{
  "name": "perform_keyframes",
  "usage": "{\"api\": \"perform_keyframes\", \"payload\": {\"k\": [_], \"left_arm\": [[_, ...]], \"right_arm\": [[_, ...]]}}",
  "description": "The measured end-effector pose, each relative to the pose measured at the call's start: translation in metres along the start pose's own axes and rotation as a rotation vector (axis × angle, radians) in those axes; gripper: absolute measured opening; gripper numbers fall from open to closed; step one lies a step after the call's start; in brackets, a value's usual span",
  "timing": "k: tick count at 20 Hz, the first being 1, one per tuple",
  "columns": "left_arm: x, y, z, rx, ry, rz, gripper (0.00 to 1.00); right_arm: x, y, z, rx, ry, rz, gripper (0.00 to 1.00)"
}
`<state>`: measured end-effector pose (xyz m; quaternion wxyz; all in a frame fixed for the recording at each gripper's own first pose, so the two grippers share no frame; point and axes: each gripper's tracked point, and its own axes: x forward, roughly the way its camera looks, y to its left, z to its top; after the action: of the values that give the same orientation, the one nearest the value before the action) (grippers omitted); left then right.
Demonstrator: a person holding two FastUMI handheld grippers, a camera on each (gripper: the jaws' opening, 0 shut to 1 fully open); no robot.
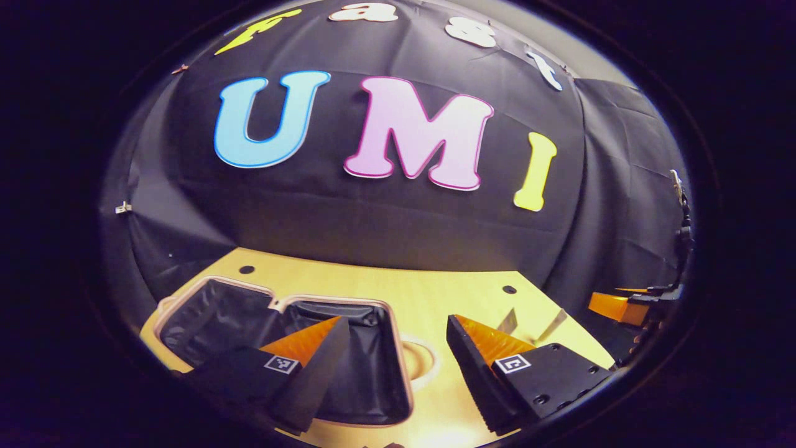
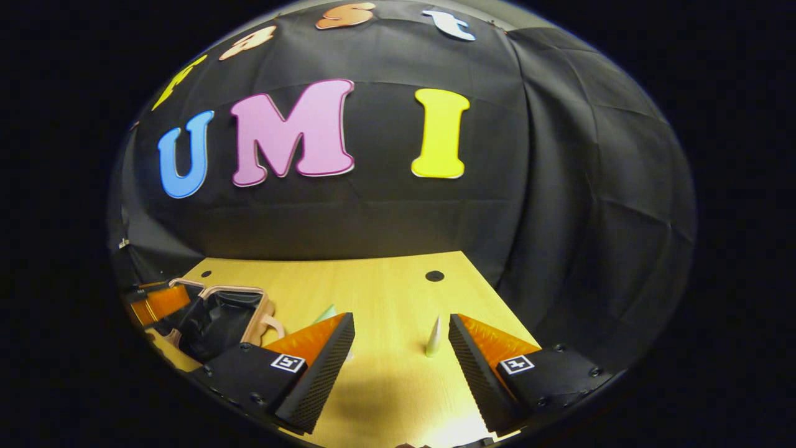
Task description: First open the suitcase, pack the skin care products into it, and then close the suitcase.
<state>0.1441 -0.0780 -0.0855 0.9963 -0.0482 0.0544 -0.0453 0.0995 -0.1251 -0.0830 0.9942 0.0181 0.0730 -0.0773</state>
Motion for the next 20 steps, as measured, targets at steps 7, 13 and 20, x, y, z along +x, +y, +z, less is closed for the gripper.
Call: {"api": "perform_keyframes", "payload": {"k": [7,13,20], "left_arm": [[0.066,-0.104,-0.087,0.119,0.129,-0.235,0.96],[0.138,-0.134,-0.132,0.119,0.199,-0.233,0.96],[0.193,-0.134,-0.163,0.160,0.268,-0.124,0.83]], "right_arm": [[0.050,-0.041,-0.052,0.029,0.111,-0.031,0.97],[0.091,-0.055,-0.091,0.051,0.191,-0.026,0.97],[0.129,-0.058,-0.122,0.099,0.233,-0.014,0.98]]}}
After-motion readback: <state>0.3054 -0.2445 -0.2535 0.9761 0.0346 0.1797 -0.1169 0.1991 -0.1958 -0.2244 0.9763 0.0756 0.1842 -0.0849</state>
